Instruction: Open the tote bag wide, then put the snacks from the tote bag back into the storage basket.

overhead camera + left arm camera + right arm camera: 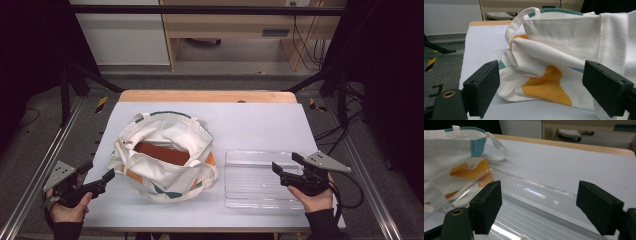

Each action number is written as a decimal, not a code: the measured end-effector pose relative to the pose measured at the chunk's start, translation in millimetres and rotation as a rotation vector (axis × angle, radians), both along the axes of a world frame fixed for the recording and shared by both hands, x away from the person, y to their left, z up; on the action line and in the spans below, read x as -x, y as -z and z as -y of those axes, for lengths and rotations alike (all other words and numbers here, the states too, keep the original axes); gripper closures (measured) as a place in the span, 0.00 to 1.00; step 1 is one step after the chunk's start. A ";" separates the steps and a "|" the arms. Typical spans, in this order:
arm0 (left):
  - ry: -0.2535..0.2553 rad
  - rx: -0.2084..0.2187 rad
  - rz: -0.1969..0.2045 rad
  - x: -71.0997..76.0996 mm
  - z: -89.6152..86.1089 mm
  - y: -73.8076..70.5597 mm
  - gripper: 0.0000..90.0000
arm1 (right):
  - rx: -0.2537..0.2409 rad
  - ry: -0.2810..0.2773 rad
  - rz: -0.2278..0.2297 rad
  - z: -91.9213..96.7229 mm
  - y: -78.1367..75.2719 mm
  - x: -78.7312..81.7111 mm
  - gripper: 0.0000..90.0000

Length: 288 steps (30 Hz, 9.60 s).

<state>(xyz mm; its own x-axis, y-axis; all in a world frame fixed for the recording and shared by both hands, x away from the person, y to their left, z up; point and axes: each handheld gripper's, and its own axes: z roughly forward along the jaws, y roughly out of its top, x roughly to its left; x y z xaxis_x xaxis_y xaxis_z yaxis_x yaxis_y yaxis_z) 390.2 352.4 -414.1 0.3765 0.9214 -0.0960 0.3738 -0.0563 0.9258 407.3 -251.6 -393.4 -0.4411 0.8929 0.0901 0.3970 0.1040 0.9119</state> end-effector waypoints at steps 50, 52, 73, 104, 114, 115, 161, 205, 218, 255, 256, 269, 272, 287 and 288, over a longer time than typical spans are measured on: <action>0.130 -0.038 -0.076 -7.1 66.0 -19.5 0.86 | -0.015 -0.382 0.023 -147.6 -35.0 -8.4 0.70; 0.135 -0.046 -0.077 -6.4 66.0 -18.5 0.89 | -0.016 -0.395 0.023 -153.8 -36.2 -7.6 0.77; 0.151 -0.040 -0.055 10.9 54.6 -7.3 0.83 | 0.039 -0.504 -0.043 -234.6 -21.4 -8.0 1.00; 0.239 -0.123 -0.108 -33.3 94.8 -27.4 0.99 | 0.050 -0.534 -0.128 -238.7 6.5 0.5 1.00; 0.236 -0.143 -0.139 -18.9 86.7 -6.0 1.00 | 0.069 -0.499 -0.131 -242.9 13.5 0.9 1.00; 0.237 -0.150 -0.142 -17.8 85.9 -4.3 1.00 | 0.075 -0.493 -0.133 -243.6 14.7 1.9 1.00; 0.180 -0.170 -0.161 -27.2 66.2 8.0 0.99 | 0.128 -0.344 -0.192 -263.3 90.7 14.4 1.00; -0.012 -0.297 -0.243 -83.5 31.8 34.9 1.00 | 0.180 -0.146 -0.126 -254.2 85.1 12.6 1.00; 0.064 -0.173 -0.164 -54.9 25.5 31.3 1.00 | 0.150 -0.133 -0.102 -246.0 86.6 18.4 1.00; 0.059 -0.073 -0.033 -19.0 19.5 15.2 0.46 | 0.050 -0.273 0.028 -257.2 27.6 -1.5 0.58; 0.053 -0.070 -0.032 -18.8 18.7 15.2 0.46 | 0.050 -0.273 0.028 -257.2 27.6 -1.5 0.58; 0.043 -0.073 -0.055 -13.0 15.5 19.4 0.37 | 0.145 -0.337 -0.032 -301.7 10.4 -56.4 0.44; 0.037 -0.070 -0.054 -12.5 13.7 19.3 0.37 | 0.160 -0.344 -0.046 -306.2 14.9 -63.3 0.43; 0.040 -0.085 -0.064 -13.0 15.1 21.0 0.37 | 0.308 -0.318 -0.123 -307.5 39.0 -83.9 0.34; 0.035 -0.086 -0.060 -12.6 14.9 20.7 0.37 | 0.310 -0.319 -0.137 -306.9 42.1 -86.9 0.33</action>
